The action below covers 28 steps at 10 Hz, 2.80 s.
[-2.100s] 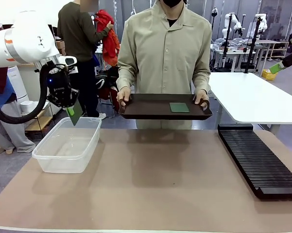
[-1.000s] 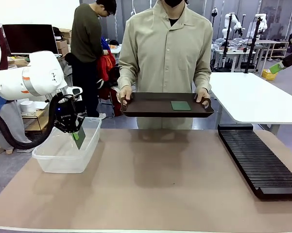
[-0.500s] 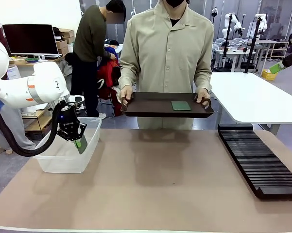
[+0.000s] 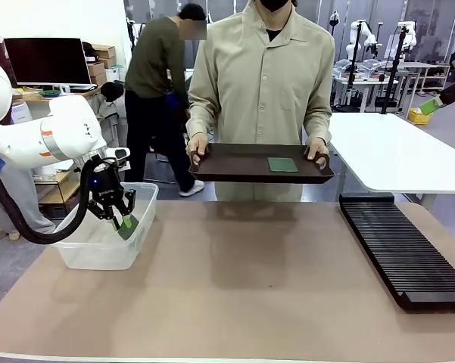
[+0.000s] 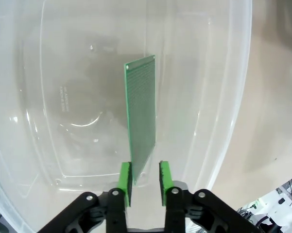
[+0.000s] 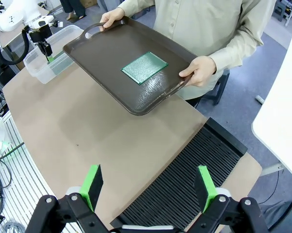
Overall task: Sort PCBs into racks and boxes based on the side picked up.
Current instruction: If the short side of the Blank PCB is picked up, insert it into the PCB Rack ; if the long side is picked up, place it in the Organizing box, then pick up the Blank PCB handed by the Human.
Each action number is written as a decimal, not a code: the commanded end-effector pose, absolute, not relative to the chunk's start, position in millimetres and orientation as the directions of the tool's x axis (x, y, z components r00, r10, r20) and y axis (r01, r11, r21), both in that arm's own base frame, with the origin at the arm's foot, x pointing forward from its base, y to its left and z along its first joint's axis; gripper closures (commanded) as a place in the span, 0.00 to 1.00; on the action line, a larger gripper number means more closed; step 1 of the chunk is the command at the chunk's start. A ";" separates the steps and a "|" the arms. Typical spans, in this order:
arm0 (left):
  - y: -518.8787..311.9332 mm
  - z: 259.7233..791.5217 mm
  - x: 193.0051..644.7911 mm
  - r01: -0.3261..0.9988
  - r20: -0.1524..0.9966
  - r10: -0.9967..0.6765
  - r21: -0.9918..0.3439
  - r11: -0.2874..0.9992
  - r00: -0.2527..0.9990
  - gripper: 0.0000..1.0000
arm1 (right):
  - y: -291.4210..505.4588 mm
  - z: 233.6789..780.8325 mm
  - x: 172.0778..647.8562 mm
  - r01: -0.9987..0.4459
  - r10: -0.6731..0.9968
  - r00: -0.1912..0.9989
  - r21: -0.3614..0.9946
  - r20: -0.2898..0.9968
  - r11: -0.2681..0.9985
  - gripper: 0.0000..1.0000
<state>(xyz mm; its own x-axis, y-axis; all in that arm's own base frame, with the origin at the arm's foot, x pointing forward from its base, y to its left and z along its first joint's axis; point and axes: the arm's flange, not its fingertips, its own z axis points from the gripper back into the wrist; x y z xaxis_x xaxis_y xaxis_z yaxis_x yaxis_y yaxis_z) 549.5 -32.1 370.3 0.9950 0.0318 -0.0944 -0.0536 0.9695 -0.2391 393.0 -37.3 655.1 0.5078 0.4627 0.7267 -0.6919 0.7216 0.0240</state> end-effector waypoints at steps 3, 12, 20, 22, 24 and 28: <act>-18.0 397.5 540.8 -0.028 -0.092 0.010 -0.205 0.978 0.996 0.34 | -37.4 653.1 392.8 -0.699 0.466 0.507 0.028 0.725 0.715 0.00; -26.9 433.3 545.5 0.044 0.014 -0.042 -0.147 0.988 0.999 0.00 | -37.4 653.1 392.8 -0.699 0.466 0.507 0.028 0.725 0.715 0.00; -15.9 460.4 544.0 0.207 0.058 -0.199 -0.197 0.958 0.978 0.00 | -37.4 653.1 392.8 -0.699 0.466 0.507 0.028 0.725 0.715 0.00; 1.9 490.7 536.0 0.325 0.094 -0.311 -0.331 0.886 0.946 0.00 | -37.4 653.1 392.8 -0.699 0.466 0.507 0.028 0.725 0.715 0.00; 15.7 529.9 532.7 0.466 0.209 -0.417 -0.349 0.813 0.885 0.00 | -37.4 653.1 392.8 -0.699 0.466 0.507 0.028 0.725 0.715 0.00; 6.6 603.8 516.7 0.617 0.465 -0.497 -0.146 0.773 0.733 0.00 | -37.4 653.1 392.8 -0.699 0.466 0.507 0.028 0.725 0.715 0.00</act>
<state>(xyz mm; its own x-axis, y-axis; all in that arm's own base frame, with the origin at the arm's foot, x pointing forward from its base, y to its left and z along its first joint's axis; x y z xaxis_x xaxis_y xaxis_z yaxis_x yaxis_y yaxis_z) 520.3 13.0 604.1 0.7711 -0.4923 0.4039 0.5993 0.7754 -0.1989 393.1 -37.3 655.0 0.5080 0.4626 0.7266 -0.6918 0.7217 0.0242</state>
